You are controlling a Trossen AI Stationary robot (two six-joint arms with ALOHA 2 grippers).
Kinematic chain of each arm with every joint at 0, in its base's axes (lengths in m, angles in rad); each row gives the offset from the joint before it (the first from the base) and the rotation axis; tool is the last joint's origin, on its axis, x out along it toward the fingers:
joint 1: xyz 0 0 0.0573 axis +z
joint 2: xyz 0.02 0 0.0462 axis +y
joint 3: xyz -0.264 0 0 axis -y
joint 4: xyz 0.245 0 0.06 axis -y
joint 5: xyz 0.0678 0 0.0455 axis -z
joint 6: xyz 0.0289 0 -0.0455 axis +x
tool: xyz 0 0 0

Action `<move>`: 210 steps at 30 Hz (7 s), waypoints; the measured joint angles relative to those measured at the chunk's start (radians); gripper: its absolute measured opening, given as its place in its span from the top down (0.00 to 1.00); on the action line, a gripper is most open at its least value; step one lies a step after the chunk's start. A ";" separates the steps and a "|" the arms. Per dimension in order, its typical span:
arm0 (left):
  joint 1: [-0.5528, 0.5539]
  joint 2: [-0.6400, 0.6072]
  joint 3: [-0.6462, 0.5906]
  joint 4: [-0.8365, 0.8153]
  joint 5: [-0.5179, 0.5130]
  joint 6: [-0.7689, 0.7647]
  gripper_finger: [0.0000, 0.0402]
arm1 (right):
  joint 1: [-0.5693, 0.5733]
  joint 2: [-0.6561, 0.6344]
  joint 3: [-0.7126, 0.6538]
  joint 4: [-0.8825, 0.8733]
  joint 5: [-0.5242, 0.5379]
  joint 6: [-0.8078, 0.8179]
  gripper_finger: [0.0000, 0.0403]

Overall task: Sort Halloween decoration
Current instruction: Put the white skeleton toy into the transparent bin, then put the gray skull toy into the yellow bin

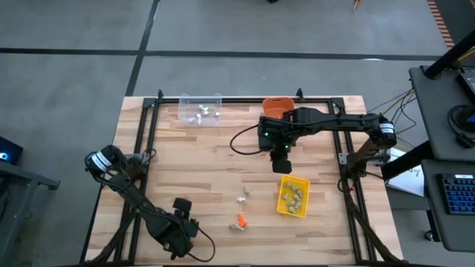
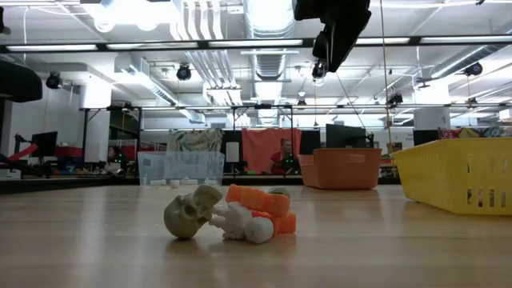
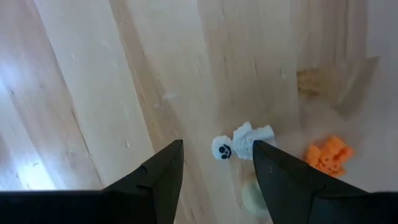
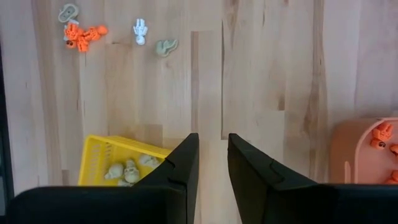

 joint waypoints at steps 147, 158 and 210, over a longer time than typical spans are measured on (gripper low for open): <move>1.601 -0.223 -0.054 0.298 -0.061 0.885 0.84 | 0.057 -0.001 -0.049 0.064 0.001 0.071 0.82; 1.393 -0.436 -0.055 0.300 -0.060 0.773 0.84 | 0.067 0.000 -0.173 0.242 0.002 0.078 0.82; 0.547 -0.596 -0.405 0.688 -0.480 0.402 0.84 | 0.225 0.054 -0.352 0.813 0.166 0.525 0.82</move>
